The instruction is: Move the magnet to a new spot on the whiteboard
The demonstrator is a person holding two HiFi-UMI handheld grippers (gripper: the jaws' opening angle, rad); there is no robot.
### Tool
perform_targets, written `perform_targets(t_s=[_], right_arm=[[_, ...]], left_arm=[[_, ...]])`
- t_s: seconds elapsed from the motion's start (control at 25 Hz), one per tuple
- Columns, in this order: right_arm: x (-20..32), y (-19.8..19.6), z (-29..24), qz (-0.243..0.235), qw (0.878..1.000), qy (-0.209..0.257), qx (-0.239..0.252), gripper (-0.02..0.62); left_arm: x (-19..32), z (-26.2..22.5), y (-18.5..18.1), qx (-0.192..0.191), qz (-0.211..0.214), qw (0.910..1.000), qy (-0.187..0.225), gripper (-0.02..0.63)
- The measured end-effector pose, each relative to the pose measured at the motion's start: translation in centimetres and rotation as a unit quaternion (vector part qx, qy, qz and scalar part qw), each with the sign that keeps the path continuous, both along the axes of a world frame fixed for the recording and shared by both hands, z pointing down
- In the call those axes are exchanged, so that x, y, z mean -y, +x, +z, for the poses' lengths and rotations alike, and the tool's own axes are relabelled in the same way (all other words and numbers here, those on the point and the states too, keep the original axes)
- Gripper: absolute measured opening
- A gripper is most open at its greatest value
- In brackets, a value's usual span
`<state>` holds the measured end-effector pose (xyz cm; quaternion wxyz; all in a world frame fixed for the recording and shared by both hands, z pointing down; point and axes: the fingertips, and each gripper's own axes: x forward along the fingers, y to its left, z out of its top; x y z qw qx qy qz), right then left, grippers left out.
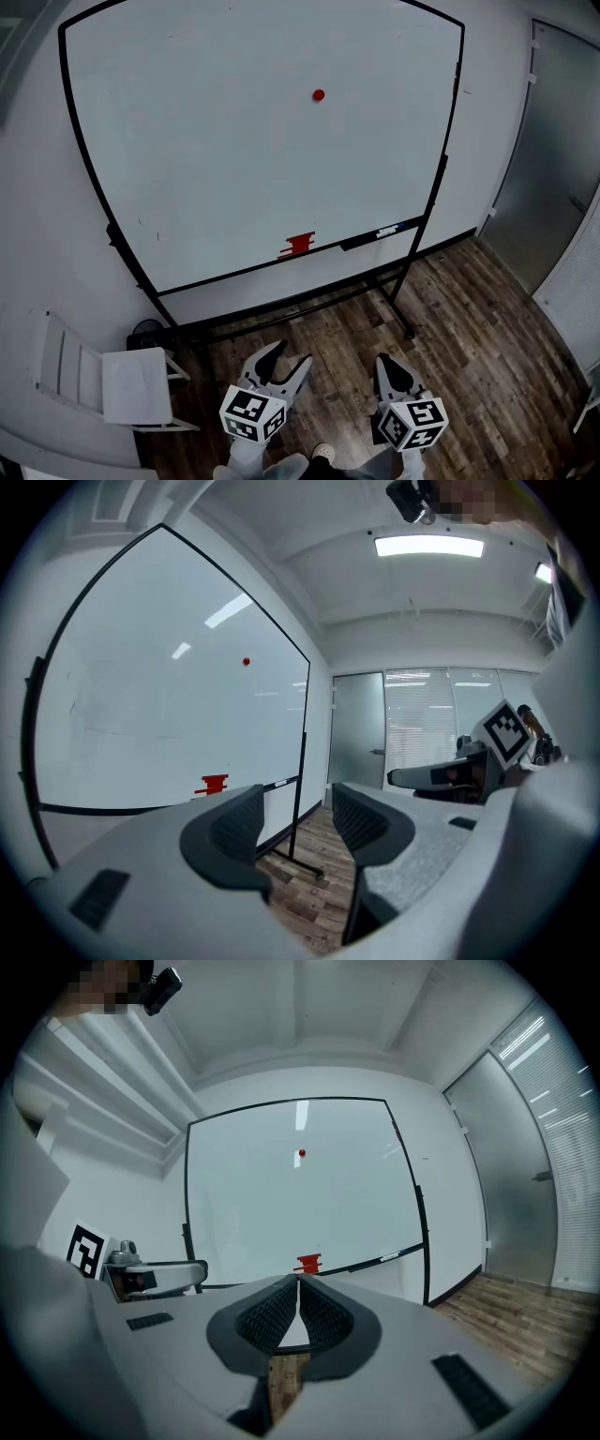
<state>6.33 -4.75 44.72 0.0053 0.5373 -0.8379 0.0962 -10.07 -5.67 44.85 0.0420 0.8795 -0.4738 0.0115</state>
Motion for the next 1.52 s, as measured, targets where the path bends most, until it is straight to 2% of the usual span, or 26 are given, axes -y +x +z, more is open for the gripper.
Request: perform_targets(t_s=[0.48, 0.6, 0.8, 1.12, 1.52], right_arm=[[6.1, 1.8, 0.8, -0.018, 1.0, 0.003, 0.006, 0.031], [6.5, 1.9, 1.7, -0.021, 1.0, -0.006, 0.007, 0.031], [6.4, 1.2, 3.1, -0.034, 0.999, -0.024, 0.011, 0.031], [7.7, 2.1, 4.3, -0.024, 0.999, -0.033, 0.018, 0.031], [15.1, 1.9, 3.8, -0.04, 0.999, -0.031, 0.01, 0.031]], left_arm=[[5.4, 0.3, 1.6, 0.002, -0.022, 0.9997, 0.009, 0.232], [5.6, 1.2, 1.9, -0.001, -0.027, 0.9996, 0.002, 0.233], [5.4, 2.9, 2.0, 0.016, -0.023, 0.9994, -0.022, 0.233], [7.0, 3.8, 3.1, 0.027, -0.014, 0.9992, -0.027, 0.233], [14.3, 3.7, 2.9, 0.015, -0.027, 0.9991, -0.029, 0.233]])
